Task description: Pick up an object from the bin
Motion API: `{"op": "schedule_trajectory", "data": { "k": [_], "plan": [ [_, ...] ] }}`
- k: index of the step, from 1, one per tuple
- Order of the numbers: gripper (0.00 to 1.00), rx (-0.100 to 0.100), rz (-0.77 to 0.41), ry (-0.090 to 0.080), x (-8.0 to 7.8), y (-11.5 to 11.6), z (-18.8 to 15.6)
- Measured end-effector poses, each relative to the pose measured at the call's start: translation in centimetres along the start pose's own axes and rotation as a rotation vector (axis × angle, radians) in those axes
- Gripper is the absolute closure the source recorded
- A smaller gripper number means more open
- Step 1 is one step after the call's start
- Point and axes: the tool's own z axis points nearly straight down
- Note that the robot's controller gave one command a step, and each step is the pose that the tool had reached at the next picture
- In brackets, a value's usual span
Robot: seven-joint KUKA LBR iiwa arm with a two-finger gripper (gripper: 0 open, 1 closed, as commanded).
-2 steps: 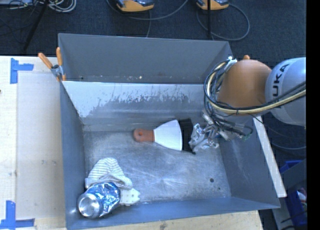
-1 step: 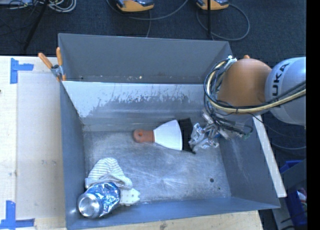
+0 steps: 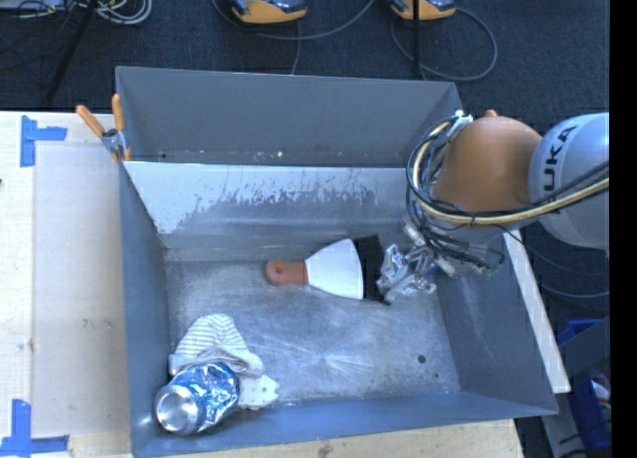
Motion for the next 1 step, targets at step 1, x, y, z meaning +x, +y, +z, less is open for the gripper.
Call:
{"op": "schedule_trajectory", "data": {
  "k": [1],
  "plan": [
    [1.0, 0.002, 0.0, 0.0, 0.04, 0.02, -0.78]
  ]
}}
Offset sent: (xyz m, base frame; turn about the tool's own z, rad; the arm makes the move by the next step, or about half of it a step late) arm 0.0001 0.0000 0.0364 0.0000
